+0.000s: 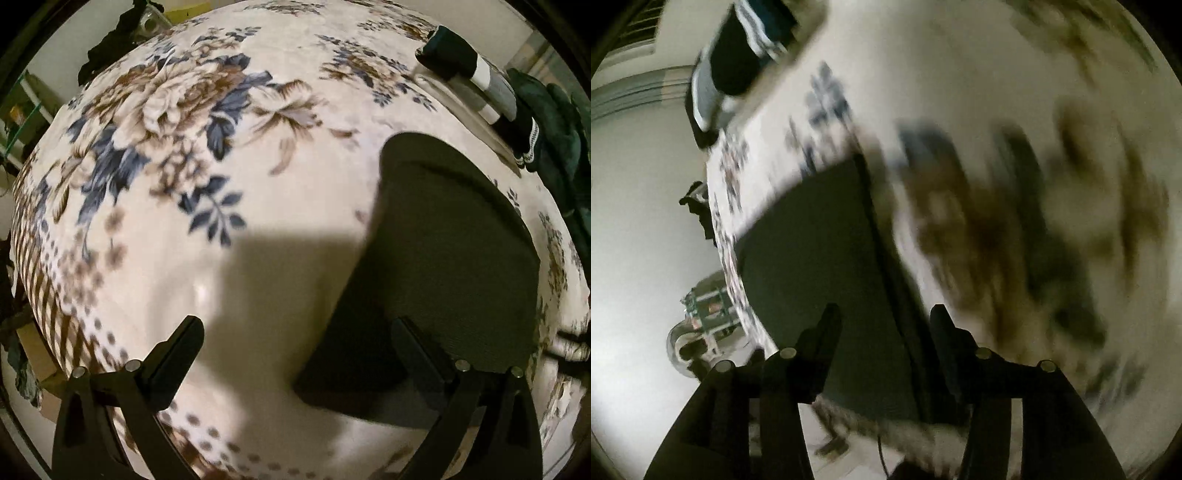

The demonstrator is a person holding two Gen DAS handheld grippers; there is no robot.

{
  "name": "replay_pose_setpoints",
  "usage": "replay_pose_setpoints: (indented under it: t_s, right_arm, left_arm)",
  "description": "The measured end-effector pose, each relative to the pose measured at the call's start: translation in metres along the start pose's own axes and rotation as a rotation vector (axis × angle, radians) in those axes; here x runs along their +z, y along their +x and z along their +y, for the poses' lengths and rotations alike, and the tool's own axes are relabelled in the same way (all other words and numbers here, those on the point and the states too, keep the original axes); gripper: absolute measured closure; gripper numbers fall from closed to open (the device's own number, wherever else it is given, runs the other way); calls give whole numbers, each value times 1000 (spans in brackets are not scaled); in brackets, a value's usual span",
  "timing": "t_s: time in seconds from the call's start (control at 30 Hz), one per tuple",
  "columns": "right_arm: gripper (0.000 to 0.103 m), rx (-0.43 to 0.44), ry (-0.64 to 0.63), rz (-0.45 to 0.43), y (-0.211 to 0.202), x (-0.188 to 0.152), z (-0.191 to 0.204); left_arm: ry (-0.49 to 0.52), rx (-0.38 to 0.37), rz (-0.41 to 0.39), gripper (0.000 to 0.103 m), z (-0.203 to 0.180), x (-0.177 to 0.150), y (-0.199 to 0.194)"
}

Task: Fold small clothes
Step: 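Grasp the folded dark sweater edges with both grippers and lift it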

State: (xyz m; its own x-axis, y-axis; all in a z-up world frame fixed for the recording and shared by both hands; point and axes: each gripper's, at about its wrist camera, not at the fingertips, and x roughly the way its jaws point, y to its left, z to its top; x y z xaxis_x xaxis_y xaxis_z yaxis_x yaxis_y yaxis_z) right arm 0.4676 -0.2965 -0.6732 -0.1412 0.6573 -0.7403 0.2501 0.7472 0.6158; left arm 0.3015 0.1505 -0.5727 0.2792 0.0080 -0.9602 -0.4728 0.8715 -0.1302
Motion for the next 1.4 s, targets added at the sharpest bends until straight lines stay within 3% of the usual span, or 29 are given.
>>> replay_pose_setpoints:
  t_s: [0.07,0.17,0.2,0.37,0.4,0.53,0.6,0.67,0.73,0.87,1.0,1.1,1.17,1.23,1.27,1.33,1.4]
  right_arm:
    - [50,19,12,54,17,-24,-9]
    - [54,13,5,67,38,-43,-10]
    - [91,-6,-12,15,38,-50,-7]
    - [94,-101,-43,-195,-6,-81,7]
    - [94,-134,-39,-200,-6,-83,5]
    - [87,-171,77,1,31,-69,-24]
    - [85,-179,59,17,24,-57,-14]
    - [72,-180,-32,-42,0,-44,17]
    - [43,-155,-117,-99,-17,-29,56]
    - [41,-101,-312,-35,6,18,152]
    - [41,-157,-585,111,106,60,276]
    - [41,-260,-731,212,182,79,337]
    - [41,-355,-798,283,223,87,356]
    - [53,-448,-862,380,258,84,364]
    - [86,-501,-895,383,266,82,364]
    - [91,-523,-857,376,272,87,360]
    - [94,-459,-661,340,265,110,349]
  left_arm:
    - [-17,6,2,0,2,-11,-6]
    - [-49,9,4,0,5,-21,-10]
    - [-55,8,4,0,5,-23,-11]
    - [-58,2,-5,0,4,-27,-16]
    - [-58,-3,-6,0,3,-27,-17]
    - [-61,-40,-18,0,2,-22,-13]
    - [-59,-75,-30,0,1,-16,-10]
    - [-53,-104,-41,0,1,-9,-5]
    - [-59,-145,-56,0,1,1,3]
    - [-52,-240,-55,0,-1,15,20]
    - [-10,-297,-38,0,-9,27,36]
    - [4,-328,-31,0,-12,34,43]
    - [13,-345,-29,0,-13,38,48]
    - [21,-368,-18,0,-16,41,53]
    - [24,-373,-14,0,-16,41,54]
    - [33,-390,1,0,-16,42,59]
    - [53,-398,13,0,-17,42,62]
